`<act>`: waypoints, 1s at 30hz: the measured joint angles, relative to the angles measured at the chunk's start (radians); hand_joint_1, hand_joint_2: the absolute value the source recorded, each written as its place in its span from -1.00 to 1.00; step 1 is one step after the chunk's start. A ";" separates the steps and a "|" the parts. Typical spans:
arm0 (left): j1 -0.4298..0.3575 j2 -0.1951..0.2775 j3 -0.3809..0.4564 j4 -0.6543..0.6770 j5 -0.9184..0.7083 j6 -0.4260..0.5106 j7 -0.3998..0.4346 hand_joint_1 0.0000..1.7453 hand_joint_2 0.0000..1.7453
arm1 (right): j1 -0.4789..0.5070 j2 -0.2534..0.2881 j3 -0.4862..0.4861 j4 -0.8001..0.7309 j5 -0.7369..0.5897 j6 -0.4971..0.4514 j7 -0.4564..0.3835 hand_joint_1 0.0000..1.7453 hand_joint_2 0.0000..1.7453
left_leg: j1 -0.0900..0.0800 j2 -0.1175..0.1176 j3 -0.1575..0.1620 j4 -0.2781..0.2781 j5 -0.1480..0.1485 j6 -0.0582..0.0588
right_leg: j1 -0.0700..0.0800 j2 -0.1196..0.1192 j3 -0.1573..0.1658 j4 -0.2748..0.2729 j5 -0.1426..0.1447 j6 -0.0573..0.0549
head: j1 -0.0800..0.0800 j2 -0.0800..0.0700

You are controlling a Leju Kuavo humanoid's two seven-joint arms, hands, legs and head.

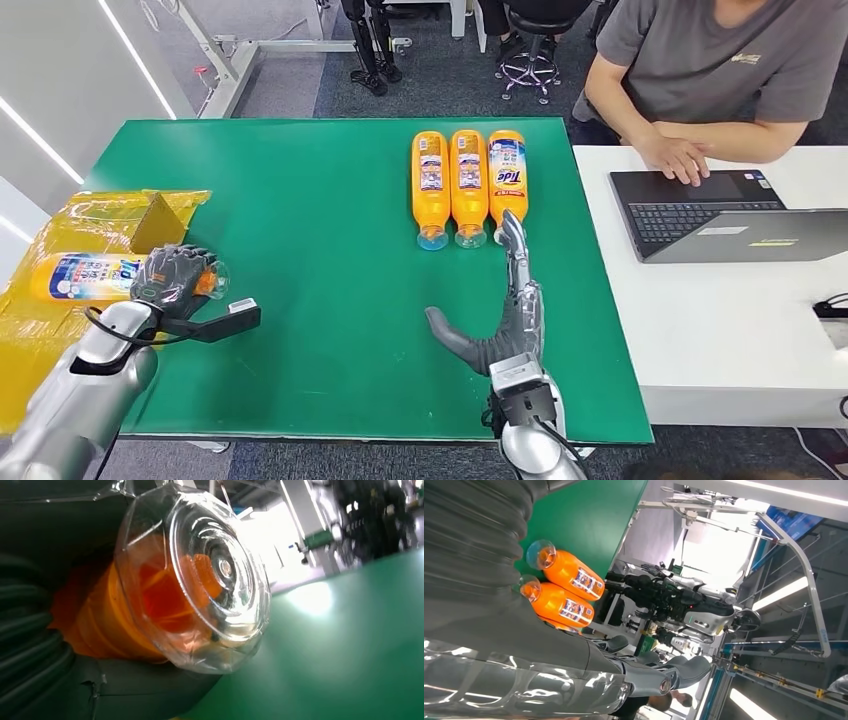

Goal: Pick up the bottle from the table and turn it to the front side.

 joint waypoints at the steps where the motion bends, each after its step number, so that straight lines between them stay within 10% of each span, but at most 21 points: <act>1: -0.015 0.000 -0.006 0.040 0.002 -0.003 -0.002 1.00 1.00 | 0.001 0.000 0.000 -0.002 -0.003 -0.001 -0.002 -1.00 1.00 | 0.000 0.000 0.000 0.000 0.000 0.000 | 0.000 0.000 0.000 0.000 0.000 0.000 | 0.000 0.000; 22: -0.091 -0.023 -0.023 0.331 0.001 -0.017 0.007 1.00 1.00 | 0.013 0.000 -0.001 -0.031 -0.014 0.005 -0.004 -1.00 1.00 | 0.000 0.000 0.000 0.000 0.000 0.000 | 0.000 0.000 0.000 0.000 0.000 0.000 | 0.000 0.000; 23: -0.093 -0.025 -0.024 0.335 0.000 -0.018 0.007 0.88 1.00 | 0.013 0.000 -0.001 -0.031 -0.014 0.006 -0.003 -1.00 1.00 | 0.000 0.000 0.000 0.000 0.000 0.000 | 0.000 0.000 0.000 0.000 0.000 0.000 | 0.000 0.000; 27: -0.103 -0.031 -0.032 0.345 -0.005 -0.017 0.014 -1.00 1.00 | 0.013 0.000 -0.001 -0.031 -0.014 0.008 0.000 -1.00 1.00 | 0.000 0.000 0.000 0.000 0.000 0.000 | 0.000 0.000 0.000 0.000 0.000 0.000 | 0.000 0.000; 30: -0.108 -0.037 -0.036 0.351 -0.008 -0.003 0.016 -1.00 1.00 | 0.013 0.000 -0.001 -0.031 -0.013 0.012 0.000 -1.00 1.00 | 0.000 0.000 0.000 0.000 0.000 0.000 | 0.000 0.000 0.000 0.000 0.000 -0.001 | 0.000 0.000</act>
